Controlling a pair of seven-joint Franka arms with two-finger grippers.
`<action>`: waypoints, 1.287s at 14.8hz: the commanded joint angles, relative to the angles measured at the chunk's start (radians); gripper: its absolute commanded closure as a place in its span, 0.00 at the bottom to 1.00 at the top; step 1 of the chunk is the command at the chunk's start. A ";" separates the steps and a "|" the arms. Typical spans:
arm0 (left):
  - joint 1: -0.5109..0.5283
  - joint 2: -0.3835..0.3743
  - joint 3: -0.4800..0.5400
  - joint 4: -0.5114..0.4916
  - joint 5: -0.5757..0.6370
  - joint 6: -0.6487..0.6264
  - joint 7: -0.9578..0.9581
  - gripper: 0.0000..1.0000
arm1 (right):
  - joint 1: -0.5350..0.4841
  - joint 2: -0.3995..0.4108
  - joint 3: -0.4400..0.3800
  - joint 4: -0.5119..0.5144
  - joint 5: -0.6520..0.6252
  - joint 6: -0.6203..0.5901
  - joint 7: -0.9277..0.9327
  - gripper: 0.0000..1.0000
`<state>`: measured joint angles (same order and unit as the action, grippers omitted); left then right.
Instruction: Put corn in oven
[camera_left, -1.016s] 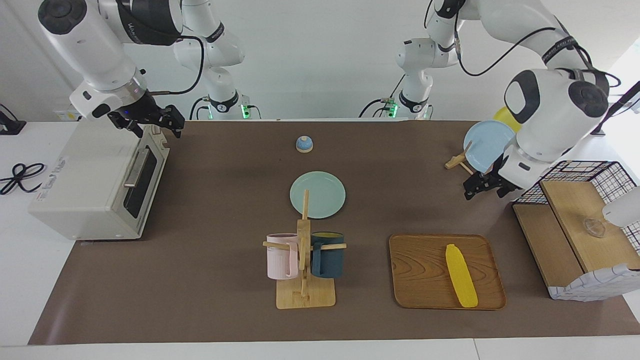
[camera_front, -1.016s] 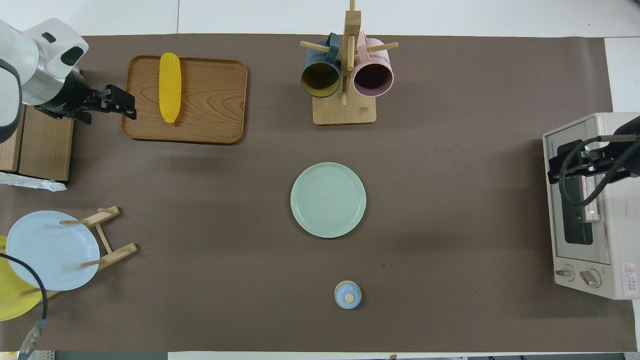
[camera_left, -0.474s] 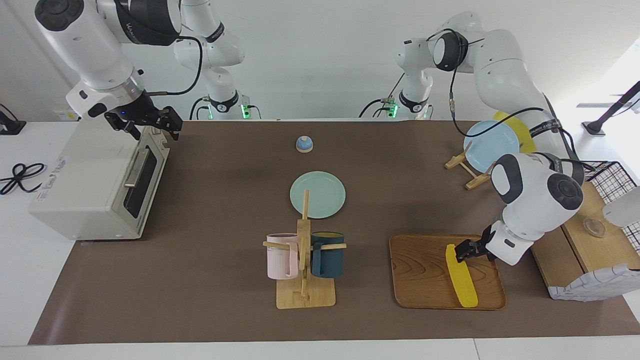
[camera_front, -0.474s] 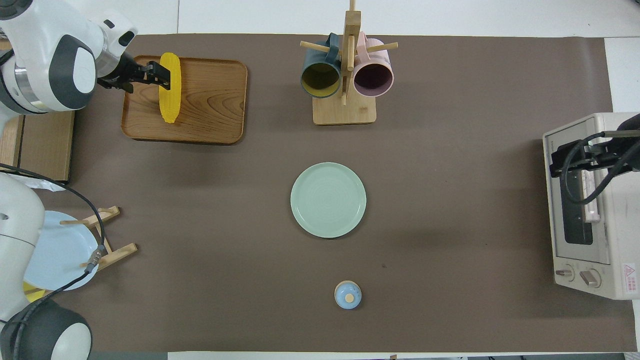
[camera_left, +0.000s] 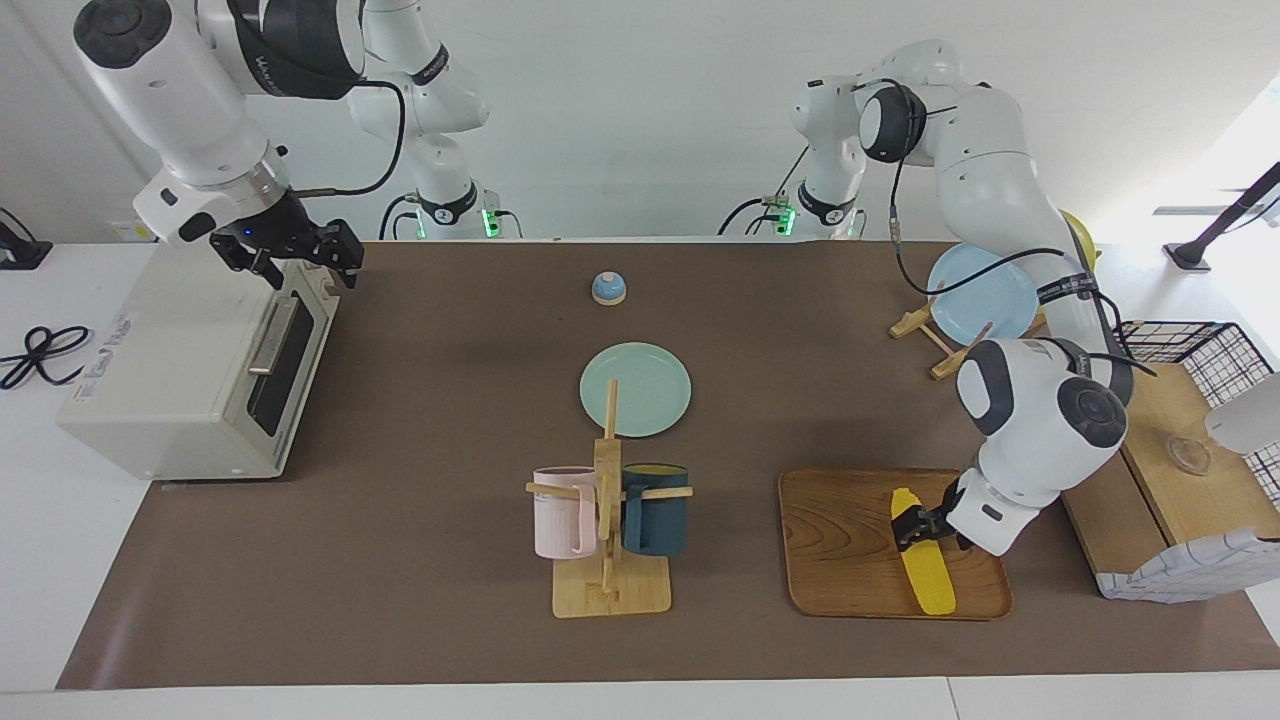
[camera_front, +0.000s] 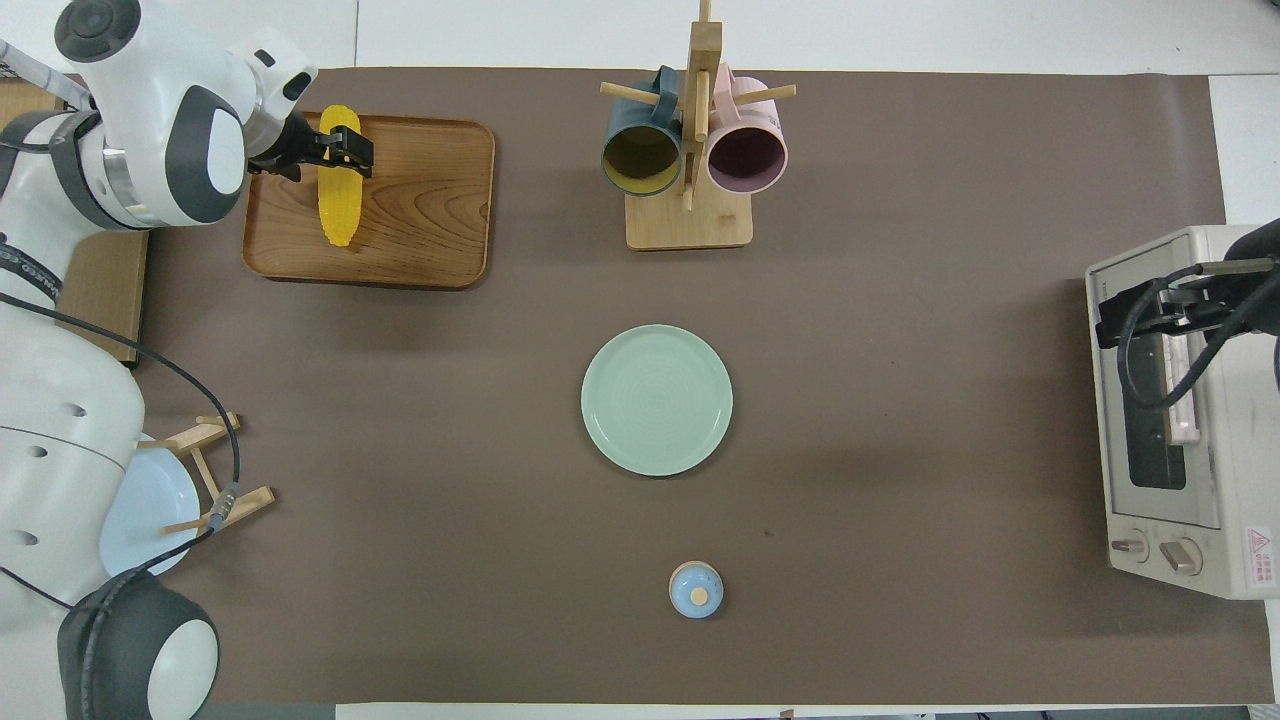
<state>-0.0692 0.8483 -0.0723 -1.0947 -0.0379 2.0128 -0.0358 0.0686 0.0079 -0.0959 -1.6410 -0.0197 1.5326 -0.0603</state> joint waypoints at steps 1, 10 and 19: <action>-0.020 0.044 0.022 0.073 0.007 0.004 0.007 0.00 | -0.026 -0.048 0.012 -0.083 0.023 0.038 -0.076 1.00; -0.021 0.057 0.025 0.072 0.049 0.020 0.008 0.20 | -0.053 -0.082 0.007 -0.263 -0.075 0.222 -0.226 1.00; -0.026 -0.075 0.025 0.058 -0.055 -0.103 -0.082 1.00 | -0.133 -0.082 0.007 -0.333 -0.155 0.311 -0.257 1.00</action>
<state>-0.0860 0.8619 -0.0609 -1.0294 -0.0518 1.9695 -0.0608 -0.0267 -0.0470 -0.0998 -1.9367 -0.1621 1.8217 -0.3064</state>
